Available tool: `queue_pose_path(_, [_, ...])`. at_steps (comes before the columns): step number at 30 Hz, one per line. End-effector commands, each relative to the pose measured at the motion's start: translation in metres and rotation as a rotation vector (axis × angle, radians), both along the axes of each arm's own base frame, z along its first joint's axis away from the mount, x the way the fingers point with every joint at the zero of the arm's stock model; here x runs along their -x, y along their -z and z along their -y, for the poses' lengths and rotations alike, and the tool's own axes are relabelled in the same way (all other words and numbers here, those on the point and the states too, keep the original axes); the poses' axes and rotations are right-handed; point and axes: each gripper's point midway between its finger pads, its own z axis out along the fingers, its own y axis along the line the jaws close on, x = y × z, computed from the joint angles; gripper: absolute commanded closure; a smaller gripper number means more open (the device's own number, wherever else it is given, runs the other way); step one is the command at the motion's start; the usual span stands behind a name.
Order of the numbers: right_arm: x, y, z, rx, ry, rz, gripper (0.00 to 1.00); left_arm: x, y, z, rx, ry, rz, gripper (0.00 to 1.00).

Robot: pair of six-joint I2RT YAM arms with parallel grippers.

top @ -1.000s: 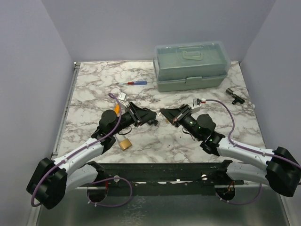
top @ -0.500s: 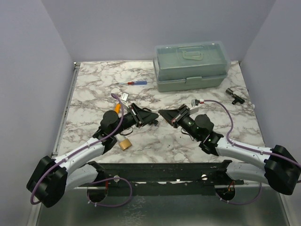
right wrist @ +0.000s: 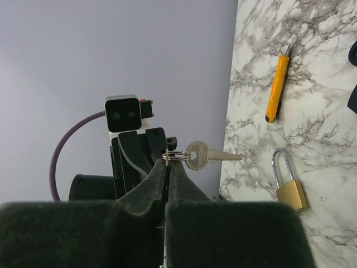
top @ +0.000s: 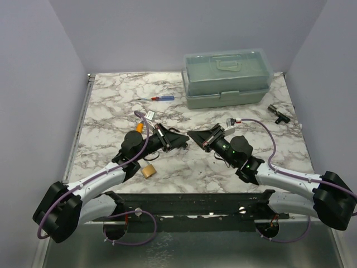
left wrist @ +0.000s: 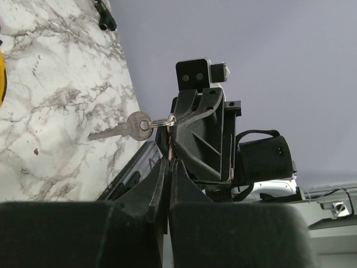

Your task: Unlock with the key

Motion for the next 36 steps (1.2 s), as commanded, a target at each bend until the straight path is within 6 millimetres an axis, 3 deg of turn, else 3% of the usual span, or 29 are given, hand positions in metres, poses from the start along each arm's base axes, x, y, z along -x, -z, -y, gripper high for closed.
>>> queue_pose_path(1, [0.000, -0.010, -0.005, -0.010, -0.002, 0.036, 1.00, 0.000, -0.020, 0.005, 0.031, 0.021, 0.058, 1.00])
queue_pose_path(10, [0.005, -0.003, 0.005, 0.048, 0.011, 0.059, 0.97, 0.002, -0.011, 0.005, -0.004, 0.029, 0.044, 1.00])
queue_pose_path(19, [0.010, 0.002, 0.025, 0.182, 0.047, 0.093, 0.44, 0.009, 0.002, 0.003, -0.116, 0.066, 0.033, 1.00])
queue_pose_path(22, [0.011, 0.006, 0.035, 0.266, 0.062, 0.101, 0.33, 0.009, 0.010, -0.004, -0.209, 0.057, 0.033, 1.00])
queue_pose_path(26, [0.016, 0.012, 0.047, 0.413, 0.054, 0.136, 0.30, 0.009, 0.017, -0.016, -0.353, 0.048, 0.055, 1.00])
queue_pose_path(32, [0.019, 0.014, 0.062, 0.631, 0.030, 0.258, 0.30, 0.019, 0.010, -0.032, -0.534, 0.096, 0.114, 1.00])
queue_pose_path(36, [0.023, -0.001, 0.065, 0.658, 0.012, 0.360, 0.27, 0.027, 0.007, -0.042, -0.641, 0.147, 0.116, 1.00])
